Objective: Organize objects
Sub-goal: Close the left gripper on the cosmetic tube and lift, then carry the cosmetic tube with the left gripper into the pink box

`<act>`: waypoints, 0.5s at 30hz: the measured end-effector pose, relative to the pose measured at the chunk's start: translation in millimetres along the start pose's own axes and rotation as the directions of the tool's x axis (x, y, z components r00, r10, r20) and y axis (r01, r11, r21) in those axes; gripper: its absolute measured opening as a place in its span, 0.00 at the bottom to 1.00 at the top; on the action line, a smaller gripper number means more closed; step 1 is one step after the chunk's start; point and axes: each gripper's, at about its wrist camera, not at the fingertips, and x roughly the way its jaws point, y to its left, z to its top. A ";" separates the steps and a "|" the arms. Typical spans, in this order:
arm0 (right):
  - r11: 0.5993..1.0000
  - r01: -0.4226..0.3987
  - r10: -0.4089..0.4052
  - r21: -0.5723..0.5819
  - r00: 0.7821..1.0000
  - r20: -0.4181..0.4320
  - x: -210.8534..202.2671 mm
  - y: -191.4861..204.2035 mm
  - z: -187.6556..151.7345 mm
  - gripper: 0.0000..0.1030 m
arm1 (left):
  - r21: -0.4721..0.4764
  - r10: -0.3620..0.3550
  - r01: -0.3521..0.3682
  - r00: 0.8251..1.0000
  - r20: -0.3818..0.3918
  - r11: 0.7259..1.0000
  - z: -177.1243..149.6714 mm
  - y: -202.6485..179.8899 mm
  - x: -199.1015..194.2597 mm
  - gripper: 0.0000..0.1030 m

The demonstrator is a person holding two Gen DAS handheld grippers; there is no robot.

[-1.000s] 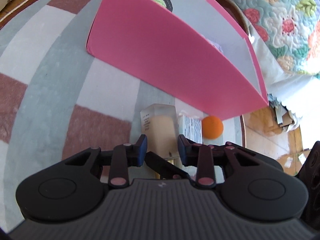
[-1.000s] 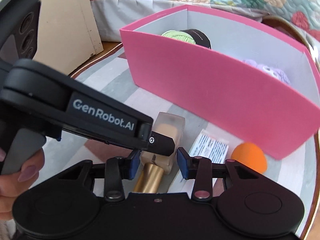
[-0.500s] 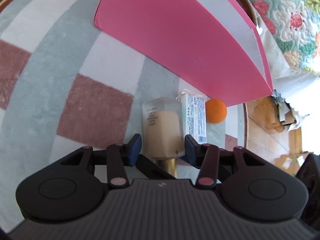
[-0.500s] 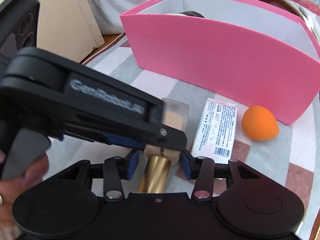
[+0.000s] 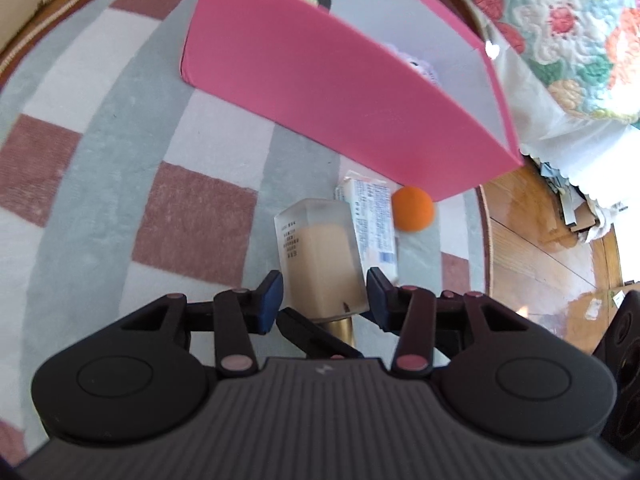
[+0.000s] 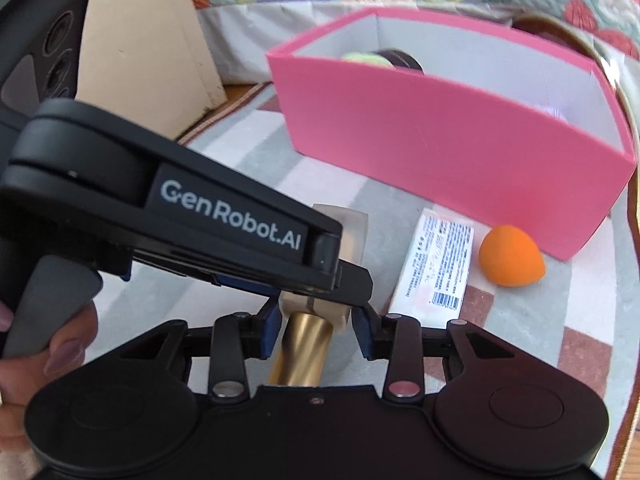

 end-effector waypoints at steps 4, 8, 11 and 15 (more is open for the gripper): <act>0.999 -0.011 0.013 -0.035 0.999 0.043 -30.9 11.7 4.1 0.42 | -0.001 0.002 -0.002 0.999 0.042 1.000 -3.4 -13.5 -35.9 0.43; 0.999 0.010 -0.006 -0.045 0.995 0.098 -64.3 12.7 13.8 0.42 | 0.035 -0.027 0.024 0.995 0.097 0.999 5.3 -31.5 -65.5 0.43; 0.998 0.032 -0.025 -0.048 0.988 0.155 -82.3 10.1 27.5 0.42 | 0.087 -0.031 0.018 0.989 0.148 0.996 14.4 -52.6 -85.0 0.43; 0.996 0.068 -0.055 -0.060 0.980 0.193 -83.6 17.9 61.3 0.42 | 0.119 -0.050 0.031 0.986 0.159 0.992 41.0 -77.5 -97.8 0.43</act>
